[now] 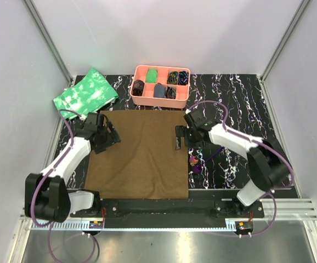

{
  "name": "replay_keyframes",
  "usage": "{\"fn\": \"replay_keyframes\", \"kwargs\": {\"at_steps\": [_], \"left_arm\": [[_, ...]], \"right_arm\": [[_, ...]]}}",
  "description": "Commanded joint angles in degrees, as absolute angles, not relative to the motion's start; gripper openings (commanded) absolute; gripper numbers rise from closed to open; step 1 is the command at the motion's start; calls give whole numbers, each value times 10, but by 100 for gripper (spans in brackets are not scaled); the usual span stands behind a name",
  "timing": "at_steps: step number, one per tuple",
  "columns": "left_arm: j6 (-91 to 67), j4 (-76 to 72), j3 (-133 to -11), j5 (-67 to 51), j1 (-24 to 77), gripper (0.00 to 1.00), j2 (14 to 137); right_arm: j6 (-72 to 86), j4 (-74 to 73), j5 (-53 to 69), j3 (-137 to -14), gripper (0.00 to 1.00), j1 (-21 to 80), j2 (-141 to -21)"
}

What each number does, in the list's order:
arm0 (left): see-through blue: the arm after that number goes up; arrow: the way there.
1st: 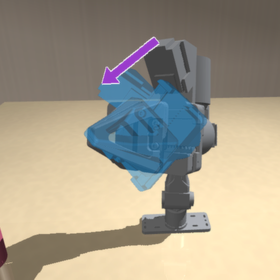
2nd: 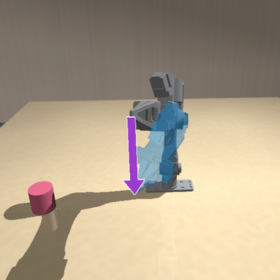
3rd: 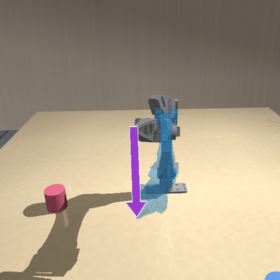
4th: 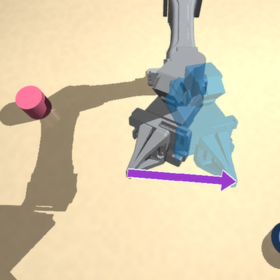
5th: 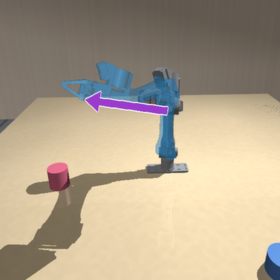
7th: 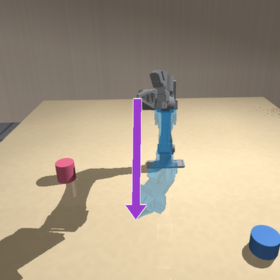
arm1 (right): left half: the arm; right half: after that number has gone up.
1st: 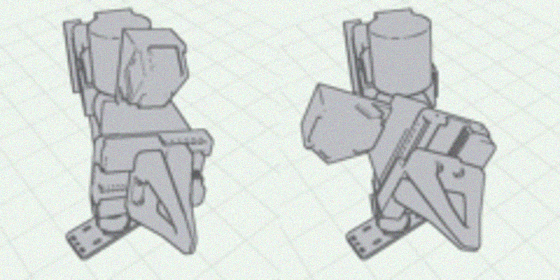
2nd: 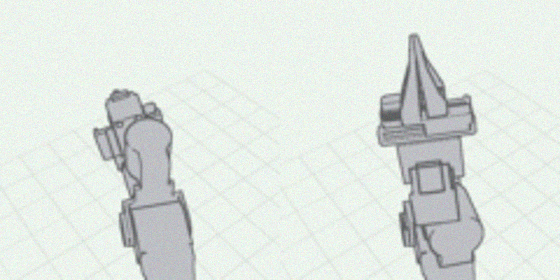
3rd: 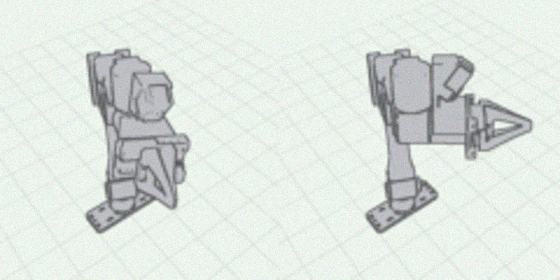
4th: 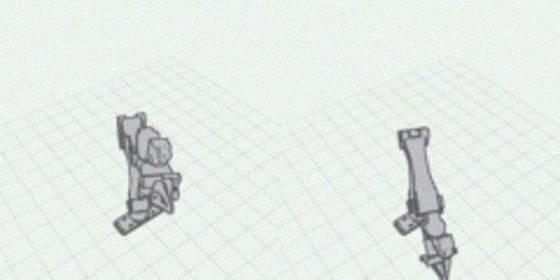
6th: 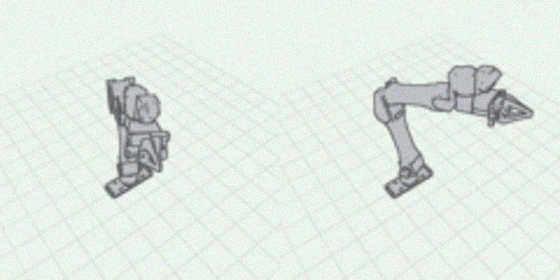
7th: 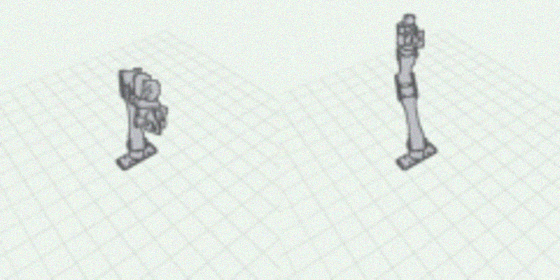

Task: Fold the napkin into a case and place the utensils inside
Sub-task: Flatten the napkin at the center of the board.

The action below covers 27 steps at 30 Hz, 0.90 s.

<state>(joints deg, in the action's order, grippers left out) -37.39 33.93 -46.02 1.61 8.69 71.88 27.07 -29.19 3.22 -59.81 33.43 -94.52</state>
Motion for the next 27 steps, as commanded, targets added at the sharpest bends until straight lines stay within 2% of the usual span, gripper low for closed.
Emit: {"fn": "replay_keyframes", "kwargs": {"at_steps": [1,6,9,11,15,19,21,24,25,27], "left_arm": [[-413,282,-444,-28,84,80,673],[-439,279,-445,-58,83,76,713],[-450,262,-429,-62,83,76,698],[-440,248,-434,-56,81,75,703],[-377,243,-495,-37,66,72,743],[-290,285,-624,-6,32,65,832],[-259,311,-674,-43,5,63,904],[-222,344,-748,-73,1,60,978],[-222,351,-770,-83,1,55,1006],[-250,333,-759,-107,1,55,1019]], "right_arm": [[313,-329,-3,-560,100,366,-845],[341,-316,-4,-532,98,367,-799],[332,-285,-8,-509,92,367,-779],[314,-267,-53,-518,88,367,-786],[252,-242,-123,-571,84,352,-839],[226,-236,-84,-667,79,302,-924],[204,-235,-80,-718,73,292,-979],[183,-243,-47,-782,58,278,-1042],[185,-256,-43,-794,56,278,-1053],[193,-254,-21,-804,55,278,-1073]]}}
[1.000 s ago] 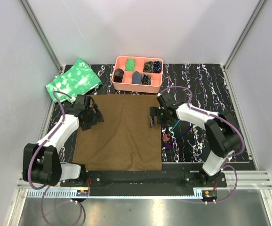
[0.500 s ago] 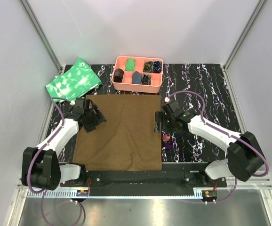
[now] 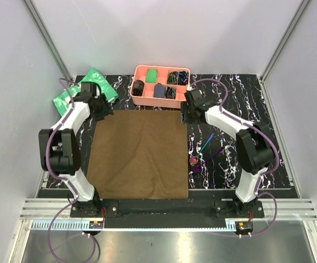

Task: Fold the napkin into a case and place the utensils inside
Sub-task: Flatten the napkin at the center of the board.

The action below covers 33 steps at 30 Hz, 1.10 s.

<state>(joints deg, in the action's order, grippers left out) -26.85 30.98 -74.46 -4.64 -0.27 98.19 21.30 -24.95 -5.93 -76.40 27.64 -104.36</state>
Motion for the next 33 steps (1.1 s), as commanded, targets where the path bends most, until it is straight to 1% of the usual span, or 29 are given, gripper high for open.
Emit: {"fn": "replay_keyframes", "kwargs": {"at_steps": [1,2,5,6,13,18,22,25,29,30,31,32,33], "left_arm": [[-260,328,-742,-105,1,54,1028],[-271,324,-736,-101,1,54,1034],[-322,300,-708,-88,1,52,1050],[-336,287,-703,-79,1,52,1055],[-356,280,-751,-63,1,52,1127],[-348,293,-807,-48,1,53,1172],[-346,312,-864,-41,-16,53,1214],[-348,318,-884,-58,-17,52,1211],[-328,316,-856,-58,-17,59,1151],[-324,317,-846,-59,-17,61,1112],[-323,320,-834,-57,-18,66,1089],[-320,327,-805,-52,-17,69,1065],[-317,330,-790,-48,-18,71,1017]], "right_arm": [[194,-247,-10,-804,55,278,-1078],[199,-243,-2,-805,54,279,-1095],[208,-234,24,-807,43,279,-1125],[212,-223,36,-806,41,278,-1130],[221,-207,25,-820,40,272,-1186],[223,-207,36,-844,40,240,-1224],[200,-217,52,-891,40,222,-1255],[185,-240,57,-931,40,221,-1267],[177,-265,65,-954,49,222,-1236],[178,-292,63,-961,60,222,-1227],[184,-309,62,-964,63,222,-1207],[188,-338,62,-962,67,224,-1194],[194,-349,62,-955,73,226,-1178]]}}
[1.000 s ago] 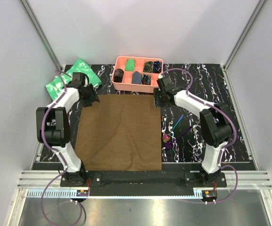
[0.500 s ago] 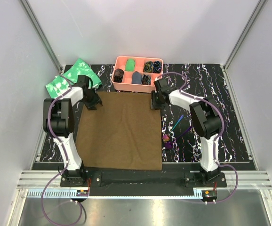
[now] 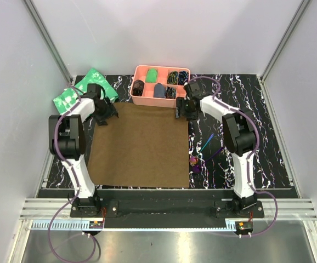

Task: Fold the napkin into a case and place the utensils inside
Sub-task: Flatten the napkin at the center of the board.

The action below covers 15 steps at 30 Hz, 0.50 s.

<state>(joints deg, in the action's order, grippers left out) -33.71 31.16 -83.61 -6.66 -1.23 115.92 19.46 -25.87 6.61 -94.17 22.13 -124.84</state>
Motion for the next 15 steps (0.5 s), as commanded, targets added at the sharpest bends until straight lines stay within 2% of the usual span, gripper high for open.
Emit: {"fn": "replay_keyframes", "kwargs": {"at_steps": [1,2,4,7,10,15], "left_arm": [[-315,334,-775,-44,-17,72,992],[-314,355,-749,-21,-17,73,967],[-317,374,-716,-2,-18,74,898],[-351,448,-647,47,-27,74,819],[-388,497,-572,48,-75,70,766],[-444,519,-448,7,-200,59,702]], "right_arm": [[206,-357,60,-943,78,230,-1139],[211,-364,55,-913,81,243,-1117],[238,-375,54,-872,99,254,-1043],[293,-344,102,-723,100,278,-929],[350,-326,80,-626,100,318,-823],[402,-312,73,-548,100,337,-719]]}}
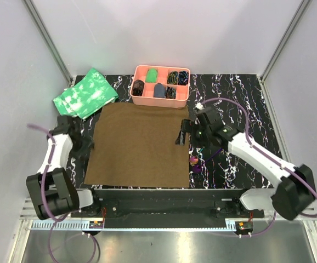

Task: Fold the napkin into a case and place the utensils inside
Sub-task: Flatten the napkin at the center of the board.

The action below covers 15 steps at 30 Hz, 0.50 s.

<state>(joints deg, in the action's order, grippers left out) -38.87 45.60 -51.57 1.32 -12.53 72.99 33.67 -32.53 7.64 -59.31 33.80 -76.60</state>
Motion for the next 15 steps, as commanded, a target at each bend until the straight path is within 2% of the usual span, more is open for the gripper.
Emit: {"fn": "replay_keyframes", "kwargs": {"at_steps": [1,9,10,15], "left_arm": [[-452,519,-439,11,-213,57,700],[-519,507,-385,100,-258,47,708],[-523,505,-380,103,-263,42,711],[-541,510,-363,110,-265,38,707]], "right_arm": [[397,-312,69,-537,100,337,-702],[353,-286,99,-547,100,337,-753],[351,-286,99,-551,100,337,-767],[338,-270,117,-555,100,337,-787]]}}
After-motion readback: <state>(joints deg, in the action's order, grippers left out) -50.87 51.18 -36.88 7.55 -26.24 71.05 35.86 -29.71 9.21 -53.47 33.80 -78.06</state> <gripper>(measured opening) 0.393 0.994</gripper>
